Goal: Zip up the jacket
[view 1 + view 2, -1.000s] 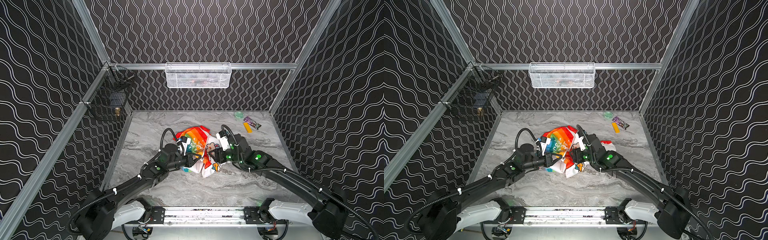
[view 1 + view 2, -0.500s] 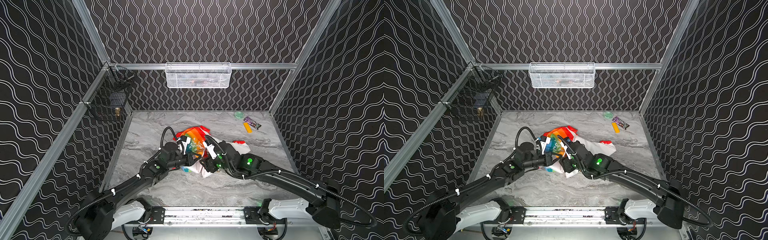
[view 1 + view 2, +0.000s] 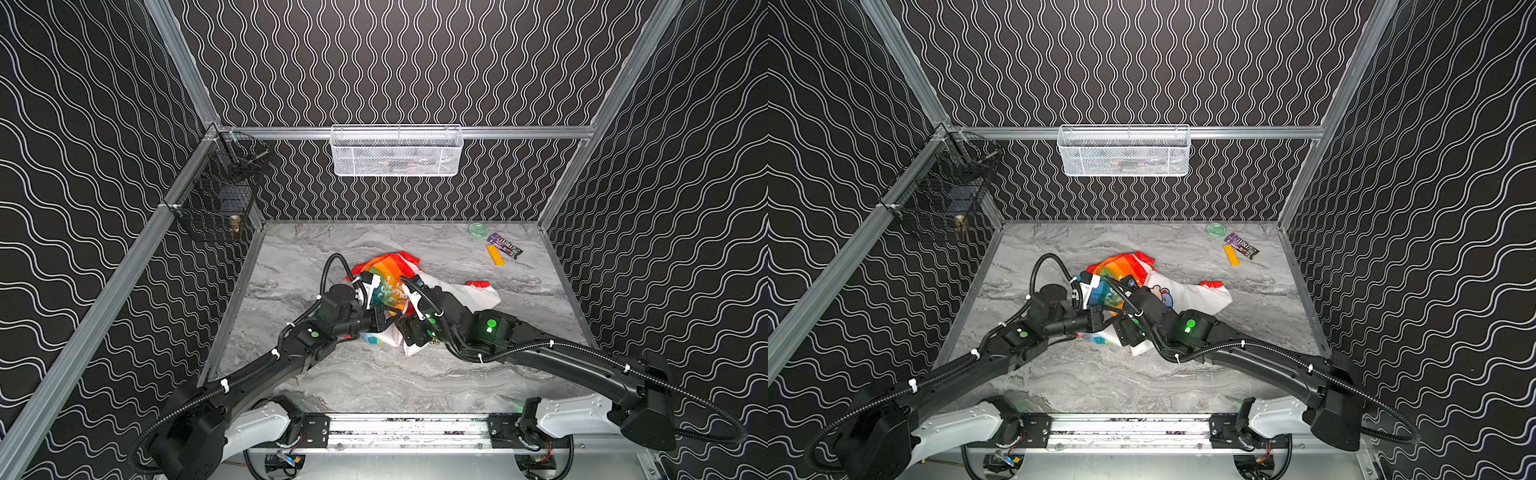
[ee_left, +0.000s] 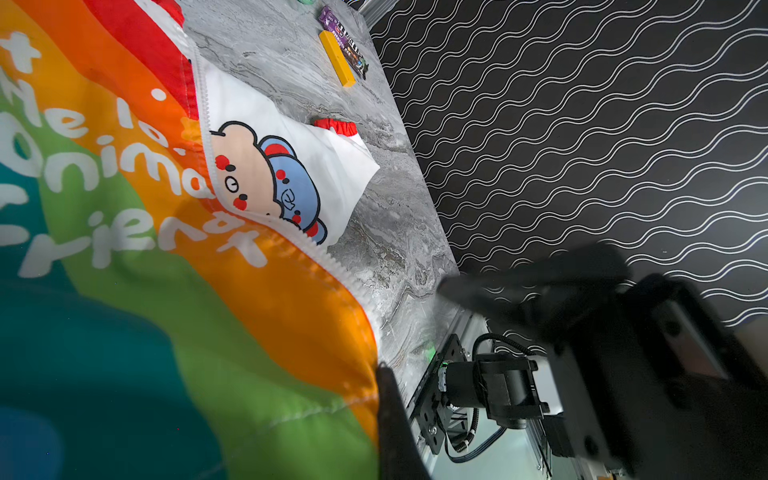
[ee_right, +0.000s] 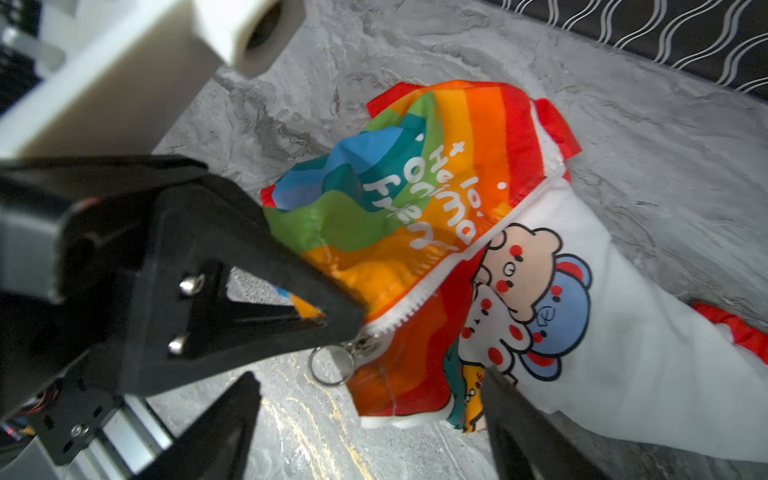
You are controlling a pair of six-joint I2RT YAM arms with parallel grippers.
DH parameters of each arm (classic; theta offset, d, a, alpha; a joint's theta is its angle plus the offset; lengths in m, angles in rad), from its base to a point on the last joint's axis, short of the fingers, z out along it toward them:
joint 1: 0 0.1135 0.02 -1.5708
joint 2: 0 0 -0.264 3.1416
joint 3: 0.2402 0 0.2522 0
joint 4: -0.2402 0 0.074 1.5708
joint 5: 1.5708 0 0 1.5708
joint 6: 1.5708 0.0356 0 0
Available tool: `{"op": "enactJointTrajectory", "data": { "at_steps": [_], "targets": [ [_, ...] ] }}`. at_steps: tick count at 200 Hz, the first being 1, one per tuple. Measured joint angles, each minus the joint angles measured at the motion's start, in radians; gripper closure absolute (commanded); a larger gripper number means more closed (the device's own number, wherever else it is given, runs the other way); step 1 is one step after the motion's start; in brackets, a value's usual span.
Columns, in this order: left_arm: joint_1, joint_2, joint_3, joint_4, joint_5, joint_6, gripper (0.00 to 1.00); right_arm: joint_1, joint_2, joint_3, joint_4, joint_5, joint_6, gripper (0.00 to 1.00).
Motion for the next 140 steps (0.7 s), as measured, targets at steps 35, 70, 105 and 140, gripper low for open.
{"op": "enactJointTrajectory", "data": {
  "at_steps": [35,70,105,140],
  "targets": [
    [0.002,0.000,0.000,0.000,0.000,0.000,1.00,0.000,0.006,0.041,-0.012,0.133,0.069,0.01],
    [0.003,0.000,0.002,-0.001,0.000,0.000,1.00,0.000,-0.024,0.023,-0.010,0.212,0.102,0.01],
    [0.003,-0.005,0.003,-0.010,0.000,0.000,1.00,-0.003,-0.076,-0.002,0.011,0.257,0.101,0.01],
    [0.003,-0.010,0.013,-0.021,0.000,0.000,1.00,-0.009,-0.135,-0.055,0.027,0.225,0.071,0.08]
  ]
}}
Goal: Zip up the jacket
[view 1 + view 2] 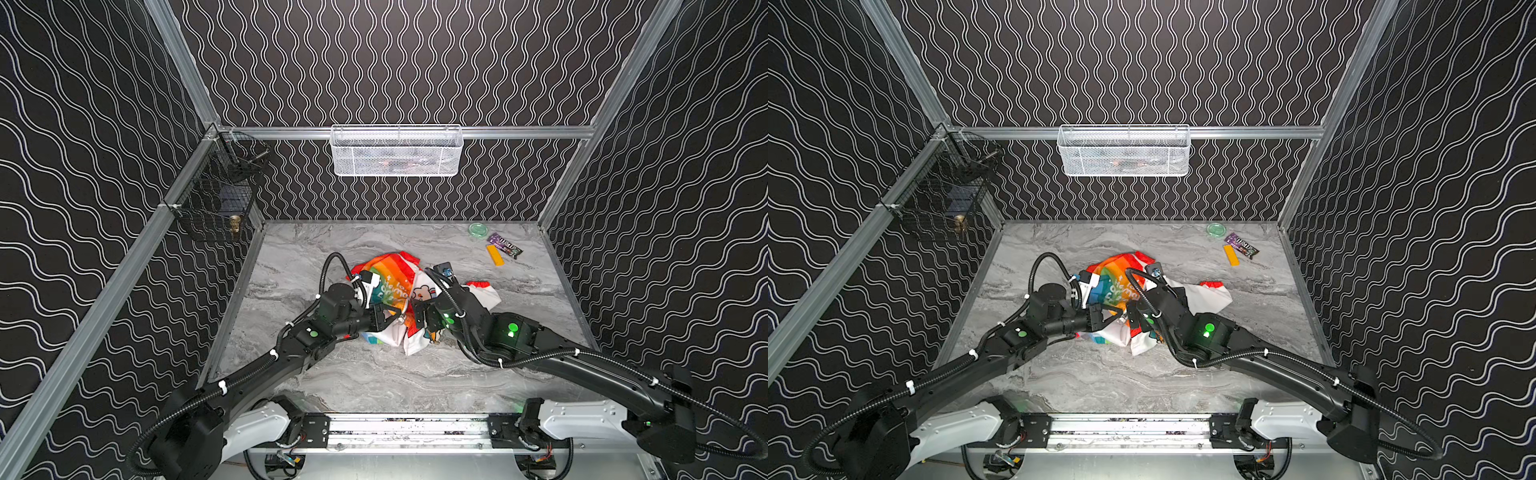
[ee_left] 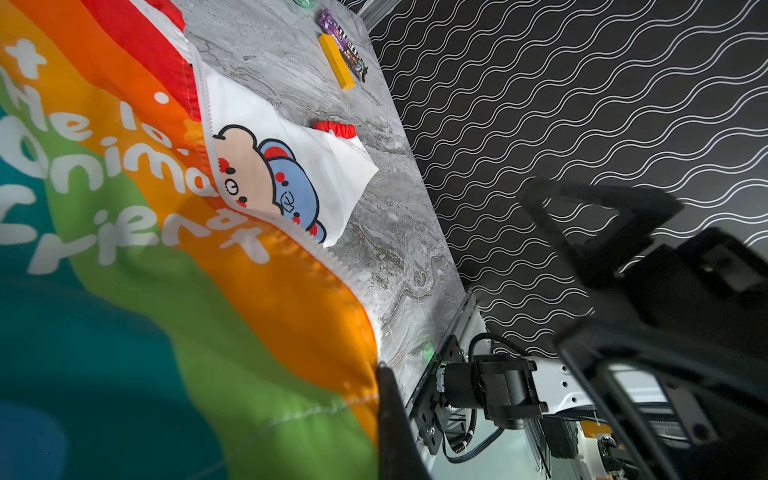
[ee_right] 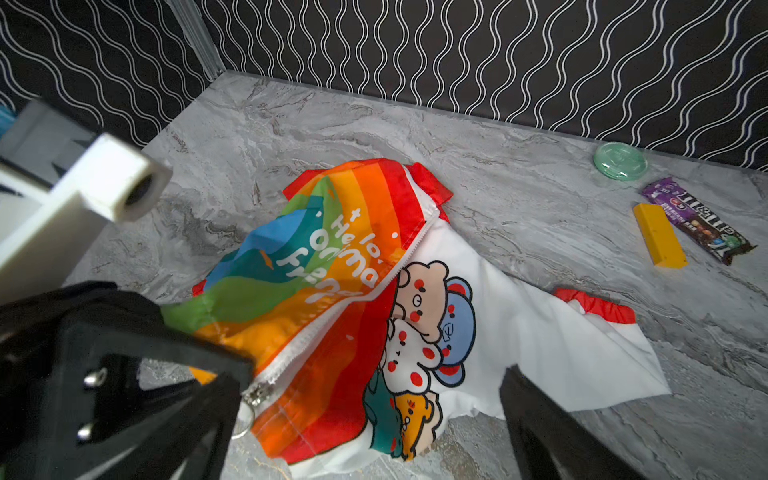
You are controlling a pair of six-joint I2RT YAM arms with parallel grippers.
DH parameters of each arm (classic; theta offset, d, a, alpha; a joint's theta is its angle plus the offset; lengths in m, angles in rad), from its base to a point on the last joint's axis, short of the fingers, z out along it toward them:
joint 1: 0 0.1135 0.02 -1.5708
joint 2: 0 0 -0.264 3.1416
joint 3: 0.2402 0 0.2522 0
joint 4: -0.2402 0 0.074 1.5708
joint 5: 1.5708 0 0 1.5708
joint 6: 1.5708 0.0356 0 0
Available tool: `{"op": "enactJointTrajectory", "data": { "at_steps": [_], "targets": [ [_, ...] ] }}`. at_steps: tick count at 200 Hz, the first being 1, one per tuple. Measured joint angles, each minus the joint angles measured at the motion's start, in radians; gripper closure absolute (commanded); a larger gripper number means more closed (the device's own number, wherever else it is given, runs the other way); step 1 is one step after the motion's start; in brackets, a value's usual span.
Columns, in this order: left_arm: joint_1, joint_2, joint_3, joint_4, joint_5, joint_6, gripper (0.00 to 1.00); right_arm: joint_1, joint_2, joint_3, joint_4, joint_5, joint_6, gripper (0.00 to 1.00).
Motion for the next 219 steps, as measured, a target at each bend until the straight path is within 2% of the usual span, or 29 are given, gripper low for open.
{"op": "enactJointTrajectory", "data": {
  "at_steps": [26,46,57,80,102,133,155,177,219],
  "targets": [
    [0.002,0.001,0.003,-0.001,0.000,-0.003,1.00,0.000,-0.021,-0.019,0.024,-0.079,-0.032,0.29],
    [0.005,0.011,0.003,0.001,0.004,-0.018,1.00,0.000,0.003,-0.018,0.038,-0.166,-0.054,0.40],
    [0.007,0.020,0.004,0.000,0.012,-0.023,1.00,0.000,0.018,-0.018,0.040,-0.213,-0.061,0.40],
    [0.011,0.034,0.013,-0.001,0.029,-0.042,1.00,0.000,0.042,-0.015,0.048,-0.304,-0.078,0.31],
    [0.012,0.038,0.027,-0.008,0.042,-0.048,1.00,0.000,0.054,-0.014,0.051,-0.349,-0.089,0.31],
    [0.017,0.047,0.053,-0.037,0.055,-0.048,1.00,0.000,0.072,-0.014,0.056,-0.383,-0.108,0.38],
    [0.017,0.042,0.058,-0.049,0.060,-0.048,1.00,0.000,0.094,-0.014,0.055,-0.388,-0.112,0.39],
    [0.018,0.034,0.058,-0.055,0.064,-0.048,1.00,0.000,0.111,-0.014,0.054,-0.384,-0.116,0.47],
    [0.019,0.037,0.060,-0.064,0.076,-0.048,1.00,0.000,0.145,0.003,0.047,-0.351,-0.129,0.49]
  ]
}}
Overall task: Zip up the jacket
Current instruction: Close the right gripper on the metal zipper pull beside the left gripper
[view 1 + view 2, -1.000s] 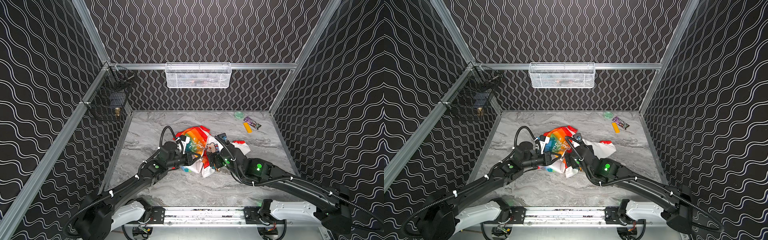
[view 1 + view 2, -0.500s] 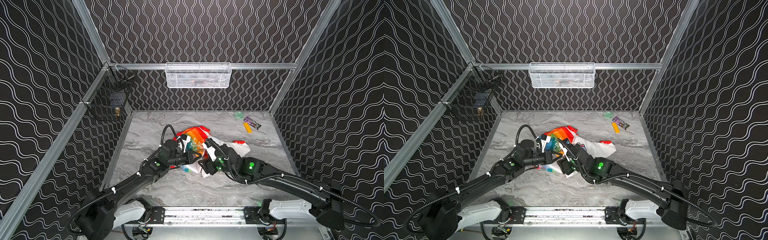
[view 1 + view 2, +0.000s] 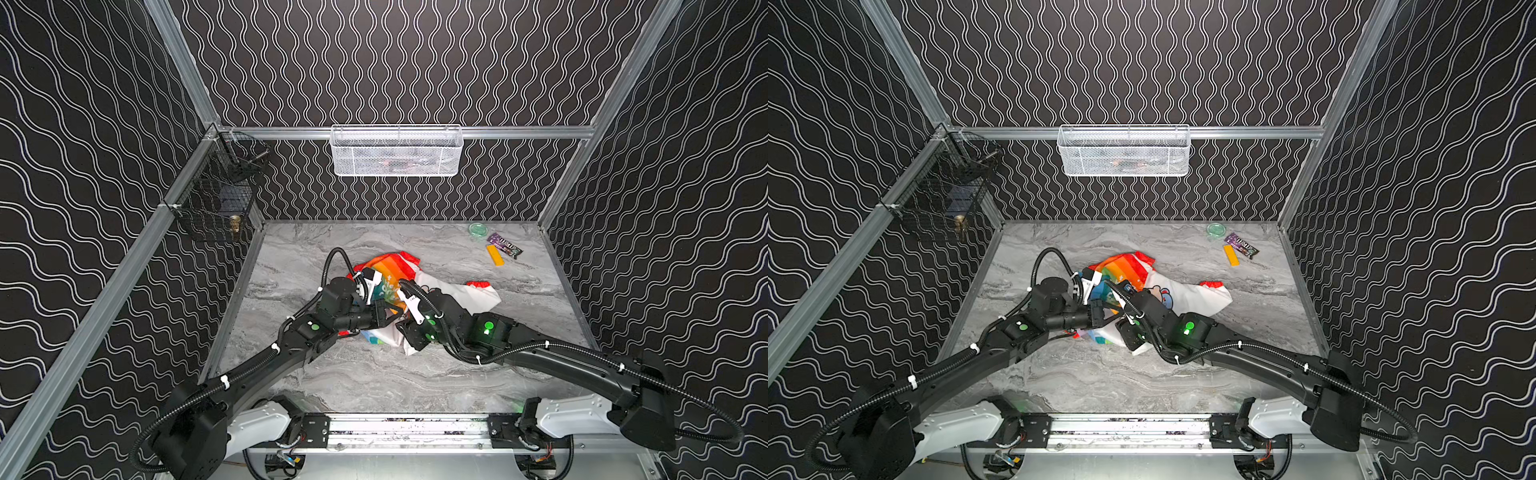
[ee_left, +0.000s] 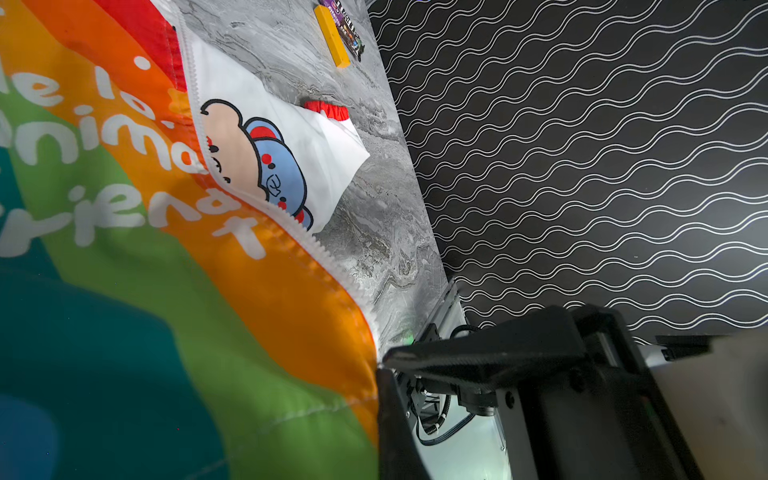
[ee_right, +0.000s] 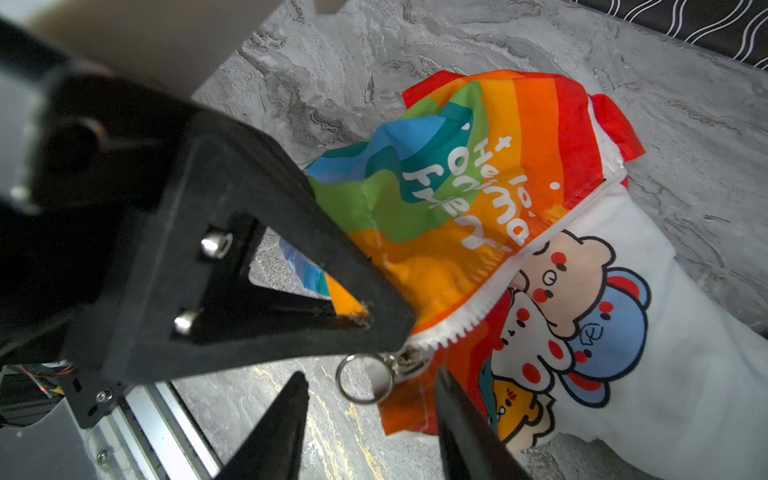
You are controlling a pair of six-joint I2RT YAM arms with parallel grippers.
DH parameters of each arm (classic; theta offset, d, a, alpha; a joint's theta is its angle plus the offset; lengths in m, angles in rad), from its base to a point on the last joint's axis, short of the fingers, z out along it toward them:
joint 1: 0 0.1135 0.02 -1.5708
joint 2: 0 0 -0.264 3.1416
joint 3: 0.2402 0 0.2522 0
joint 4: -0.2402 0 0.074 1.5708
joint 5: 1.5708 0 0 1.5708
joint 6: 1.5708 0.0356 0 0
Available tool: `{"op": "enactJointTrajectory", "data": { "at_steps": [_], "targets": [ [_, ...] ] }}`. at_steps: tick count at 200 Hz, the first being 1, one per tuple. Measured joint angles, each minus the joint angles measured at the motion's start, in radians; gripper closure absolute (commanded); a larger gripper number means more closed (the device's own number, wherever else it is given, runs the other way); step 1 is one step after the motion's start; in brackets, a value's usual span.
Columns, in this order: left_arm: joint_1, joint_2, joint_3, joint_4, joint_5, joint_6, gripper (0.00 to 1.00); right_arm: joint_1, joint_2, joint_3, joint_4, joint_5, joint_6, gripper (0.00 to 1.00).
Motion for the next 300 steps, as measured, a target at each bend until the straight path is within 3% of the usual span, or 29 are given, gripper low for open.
{"op": "enactJointTrajectory", "data": {
  "at_steps": [65,300],
  "targets": [
    [0.000,-0.005,0.000,0.000,0.003,0.000,1.00,0.001,0.024,0.018,-0.006,0.020,-0.013,0.49],
    [0.002,-0.009,-0.001,-0.007,0.003,0.001,1.00,0.002,0.006,0.006,-0.011,0.049,-0.015,0.74]
  ]
}}
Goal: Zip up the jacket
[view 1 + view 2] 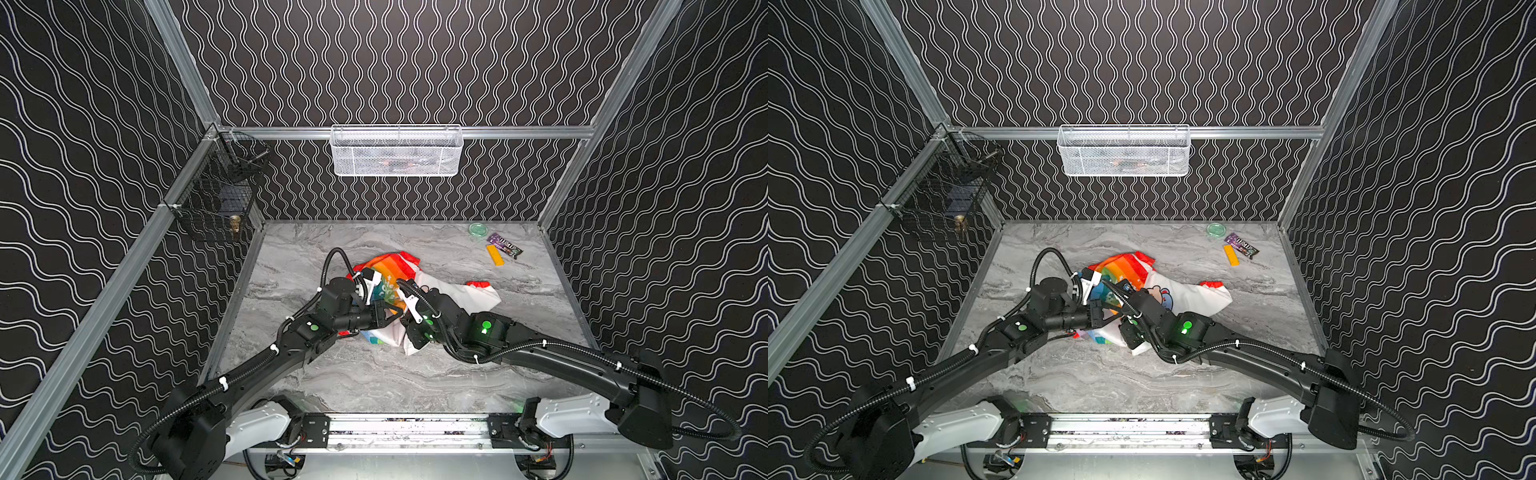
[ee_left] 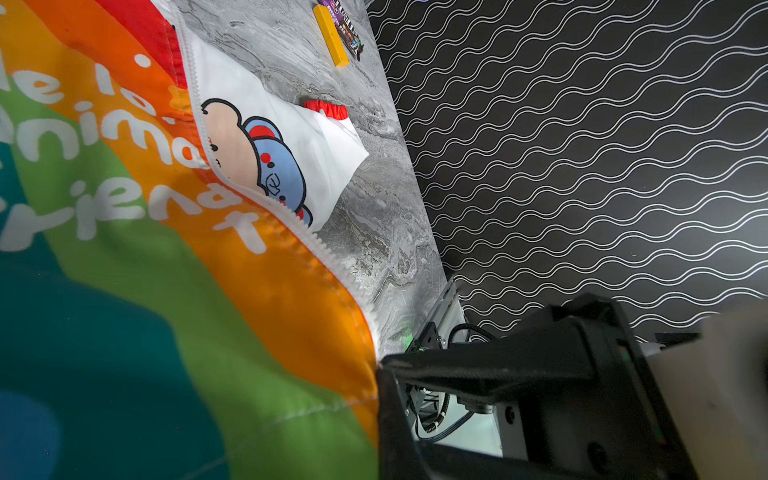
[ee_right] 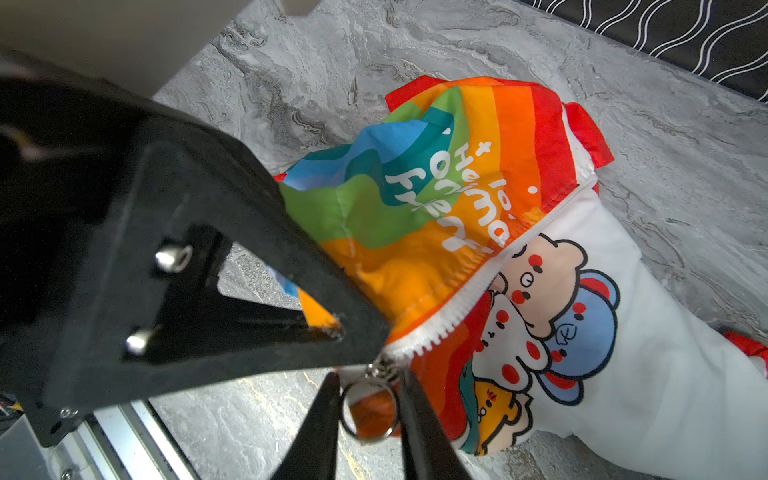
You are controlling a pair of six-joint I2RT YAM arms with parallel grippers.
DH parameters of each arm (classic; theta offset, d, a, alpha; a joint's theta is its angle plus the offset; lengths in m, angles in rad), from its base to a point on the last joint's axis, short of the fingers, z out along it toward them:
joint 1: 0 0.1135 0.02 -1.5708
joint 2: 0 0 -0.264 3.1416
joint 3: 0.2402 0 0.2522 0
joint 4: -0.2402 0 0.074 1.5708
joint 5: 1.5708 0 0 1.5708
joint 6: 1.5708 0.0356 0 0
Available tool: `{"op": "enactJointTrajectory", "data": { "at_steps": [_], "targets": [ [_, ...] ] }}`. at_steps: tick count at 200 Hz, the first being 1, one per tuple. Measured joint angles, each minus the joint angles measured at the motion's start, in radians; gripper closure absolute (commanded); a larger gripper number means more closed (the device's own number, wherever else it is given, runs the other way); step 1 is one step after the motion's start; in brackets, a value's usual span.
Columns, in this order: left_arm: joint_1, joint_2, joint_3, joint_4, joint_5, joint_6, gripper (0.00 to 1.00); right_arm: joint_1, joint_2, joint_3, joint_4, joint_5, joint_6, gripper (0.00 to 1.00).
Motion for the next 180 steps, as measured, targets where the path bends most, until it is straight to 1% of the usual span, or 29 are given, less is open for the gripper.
{"op": "enactJointTrajectory", "data": {
  "at_steps": [40,180],
  "targets": [
    [0.000,0.003,0.000,0.000,0.004,0.000,1.00,0.000,-0.016,-0.010,0.000,0.000,0.000,0.74],
    [0.000,0.002,-0.001,0.000,0.005,0.002,1.00,0.000,-0.027,-0.019,0.000,0.005,0.007,0.94]
  ]
}}
